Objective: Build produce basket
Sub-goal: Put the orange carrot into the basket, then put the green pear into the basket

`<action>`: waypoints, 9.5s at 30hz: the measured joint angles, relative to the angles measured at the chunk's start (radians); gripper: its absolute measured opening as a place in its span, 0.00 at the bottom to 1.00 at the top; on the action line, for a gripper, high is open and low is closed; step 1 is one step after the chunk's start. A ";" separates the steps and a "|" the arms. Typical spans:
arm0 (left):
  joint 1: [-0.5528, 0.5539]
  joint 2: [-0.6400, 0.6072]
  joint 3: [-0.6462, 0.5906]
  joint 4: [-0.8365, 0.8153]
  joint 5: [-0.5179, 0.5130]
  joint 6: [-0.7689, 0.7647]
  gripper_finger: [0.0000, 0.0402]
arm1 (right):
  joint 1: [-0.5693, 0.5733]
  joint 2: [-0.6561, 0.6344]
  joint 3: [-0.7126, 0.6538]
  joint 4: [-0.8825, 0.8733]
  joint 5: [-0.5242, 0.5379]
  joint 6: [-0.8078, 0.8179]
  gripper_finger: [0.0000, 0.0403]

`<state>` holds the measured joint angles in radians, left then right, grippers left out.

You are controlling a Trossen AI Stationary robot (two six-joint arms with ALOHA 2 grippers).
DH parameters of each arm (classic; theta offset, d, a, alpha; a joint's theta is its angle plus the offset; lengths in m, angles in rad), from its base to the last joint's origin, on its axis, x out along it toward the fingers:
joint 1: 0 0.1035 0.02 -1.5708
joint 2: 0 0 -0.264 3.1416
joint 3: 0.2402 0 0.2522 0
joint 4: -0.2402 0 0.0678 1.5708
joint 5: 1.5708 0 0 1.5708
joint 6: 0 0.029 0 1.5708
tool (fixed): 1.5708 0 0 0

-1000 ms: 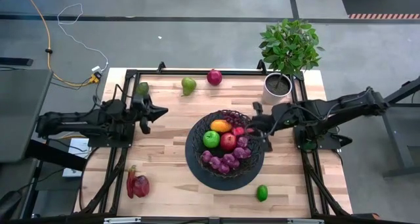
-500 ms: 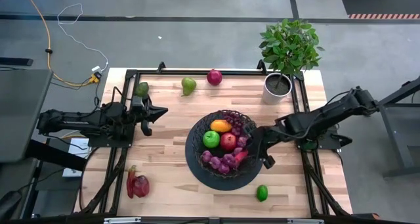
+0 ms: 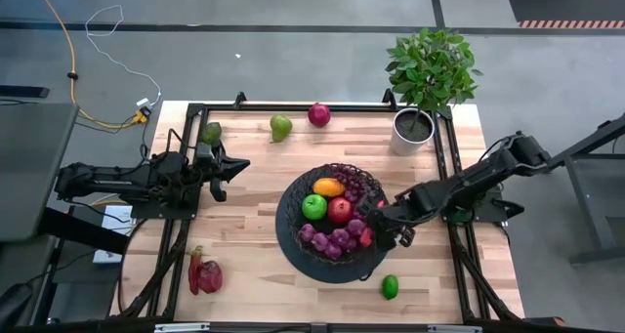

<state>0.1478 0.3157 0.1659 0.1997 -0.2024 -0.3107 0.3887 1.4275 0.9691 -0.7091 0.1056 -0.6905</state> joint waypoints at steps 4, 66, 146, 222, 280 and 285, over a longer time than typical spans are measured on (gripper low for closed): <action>0.000 0.000 0.000 0.000 -0.001 0.000 0.00 | 0.015 0.019 0.000 0.018 0.034 -0.034 0.13; 0.000 0.000 0.000 -0.004 -0.002 0.000 0.00 | 0.083 -0.616 -0.434 0.392 0.486 1.162 0.43; 0.009 0.050 0.039 -0.075 -0.076 -0.103 0.53 | -0.095 -0.924 -0.624 0.865 0.317 0.851 0.00; 0.543 1.395 0.604 -0.303 0.006 0.037 0.28 | -0.094 -0.924 -0.624 0.856 0.372 1.008 0.00; -0.102 0.583 0.600 -0.003 0.169 0.224 0.00 | -0.095 -0.862 -0.623 1.162 0.346 0.805 0.00; -0.187 0.683 0.600 0.053 0.168 0.224 0.00 | -0.095 -0.779 -0.623 1.233 0.316 0.805 0.00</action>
<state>-0.0387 0.9986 0.7658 0.2528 -0.0345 -0.0865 0.2940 0.6482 0.3458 0.5239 0.4220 0.1146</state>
